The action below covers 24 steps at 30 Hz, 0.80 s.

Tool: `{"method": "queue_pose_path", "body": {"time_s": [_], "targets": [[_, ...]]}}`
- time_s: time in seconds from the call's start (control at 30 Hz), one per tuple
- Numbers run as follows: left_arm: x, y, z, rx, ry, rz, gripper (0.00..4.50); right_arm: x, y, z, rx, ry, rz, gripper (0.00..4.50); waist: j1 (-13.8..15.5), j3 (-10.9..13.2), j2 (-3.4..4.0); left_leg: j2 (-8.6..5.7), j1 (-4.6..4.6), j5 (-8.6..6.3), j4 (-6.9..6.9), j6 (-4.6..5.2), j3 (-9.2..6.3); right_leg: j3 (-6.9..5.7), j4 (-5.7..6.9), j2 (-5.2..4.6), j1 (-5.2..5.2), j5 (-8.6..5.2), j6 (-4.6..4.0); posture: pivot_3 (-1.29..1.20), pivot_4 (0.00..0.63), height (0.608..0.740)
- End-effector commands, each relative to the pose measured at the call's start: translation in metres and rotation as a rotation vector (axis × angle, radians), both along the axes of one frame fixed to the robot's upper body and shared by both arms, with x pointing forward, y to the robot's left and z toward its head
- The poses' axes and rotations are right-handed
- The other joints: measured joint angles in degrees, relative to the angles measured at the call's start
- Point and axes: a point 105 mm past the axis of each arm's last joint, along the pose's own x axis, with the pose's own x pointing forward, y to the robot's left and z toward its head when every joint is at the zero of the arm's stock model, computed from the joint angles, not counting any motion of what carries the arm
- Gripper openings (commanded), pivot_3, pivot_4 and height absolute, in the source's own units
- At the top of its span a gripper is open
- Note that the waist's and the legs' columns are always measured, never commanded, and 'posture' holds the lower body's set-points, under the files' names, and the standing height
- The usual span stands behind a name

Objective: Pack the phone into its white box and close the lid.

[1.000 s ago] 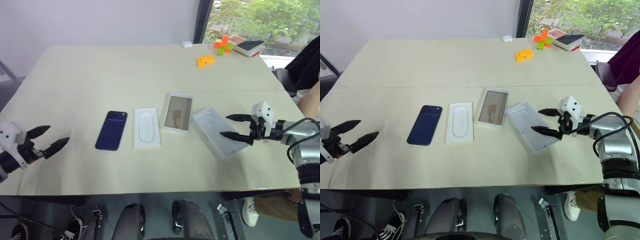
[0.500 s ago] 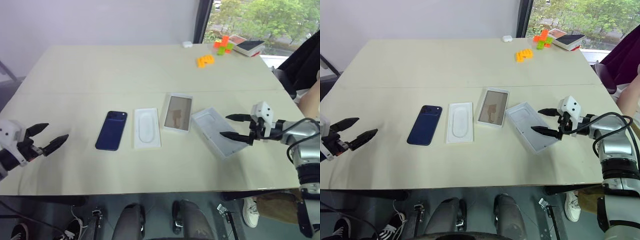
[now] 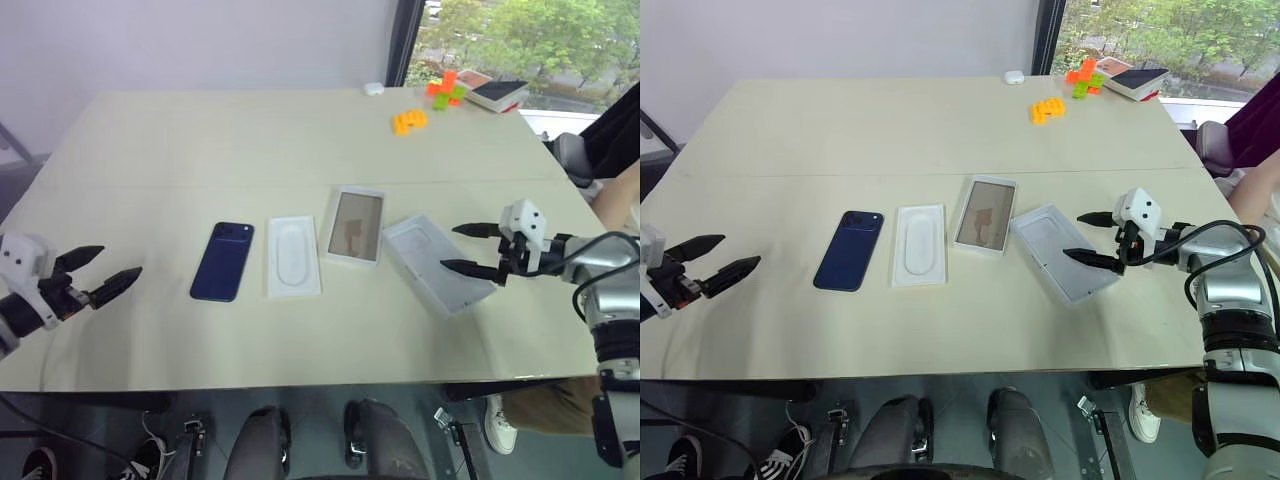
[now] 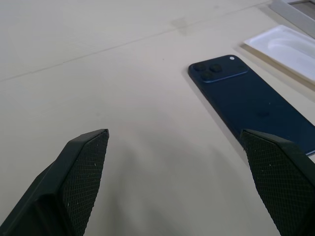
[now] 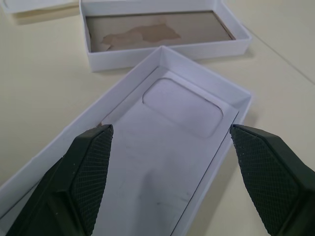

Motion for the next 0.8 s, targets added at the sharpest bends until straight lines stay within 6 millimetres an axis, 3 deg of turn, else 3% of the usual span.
{"method": "queue_pose_path", "body": {"time_s": [0.03, 0.17, 0.43, 0.57, 0.7, 0.8], "targets": [[0.003, -0.01, 0.013, -0.009, -0.051, -0.037, 4.5, 0.003, 0.001, 0.009, 0.03, -0.016, -0.005, 3.95, 0.06, 0.0, 0.0, 0.0, 0.0, 0.0, 0.0, 0.0, 0.0, 0.0, 0.0, 0.0, 0.0, 0.0, 0.0, 0.0, 0.15, 0.74], [0.01, -0.022, 0.016, -0.089, -0.004, -0.05, 4.5, 0.006, 0.004, 0.01, 0.017, -0.033, -0.006, 3.95, 0.12, 0.0, 0.0, -0.02, 0.0, 0.0, 0.01, 0.0, 0.0, 0.0, 0.01, -0.03, 0.01, 0.0, 0.0, 0.0, 0.15, 0.74], [0.037, -0.076, 0.015, -0.213, 0.172, -0.107, 4.5, 0.011, 0.044, 0.025, 0.043, -0.094, 0.082, 3.95, 0.03, 0.0, -0.01, -0.01, 0.01, 0.02, 0.02, -0.03, -0.08, 0.0, 0.09, 0.03, 0.02, 0.01, 0.01, 0.0, 0.15, 0.74], [0.069, -0.119, 0.013, -0.244, 0.212, -0.088, 4.5, 0.006, 0.072, 0.028, 0.064, -0.121, 0.161, 3.95, 0.41, -0.01, -0.03, -0.04, -0.01, 0.03, 0.03, -0.05, -0.12, -0.01, 0.1, 0.02, 0.03, 0.01, 0.02, 0.0, 0.15, 0.74], [0.073, -0.16, 0.004, -0.271, 0.311, -0.162, 4.5, 0.007, 0.075, 0.028, 0.079, -0.113, 0.158, 3.95, 0.22, -0.02, -0.06, -0.1, -0.02, 0.03, 0.07, -0.05, -0.11, 0.01, 0.08, -0.04, 0.08, 0.06, 0.1, 0.0, 0.15, 0.74], [0.078, -0.176, -0.005, -0.281, 0.386, -0.155, 4.5, 0.006, 0.077, 0.027, 0.068, -0.119, 0.165, 3.95, 0.16, -0.01, -0.07, -0.1, -0.03, 0.04, 0.06, -0.05, -0.1, 0.01, 0.04, -0.03, 0.08, 0.06, 0.11, 0.0, 0.15, 0.74]]}}
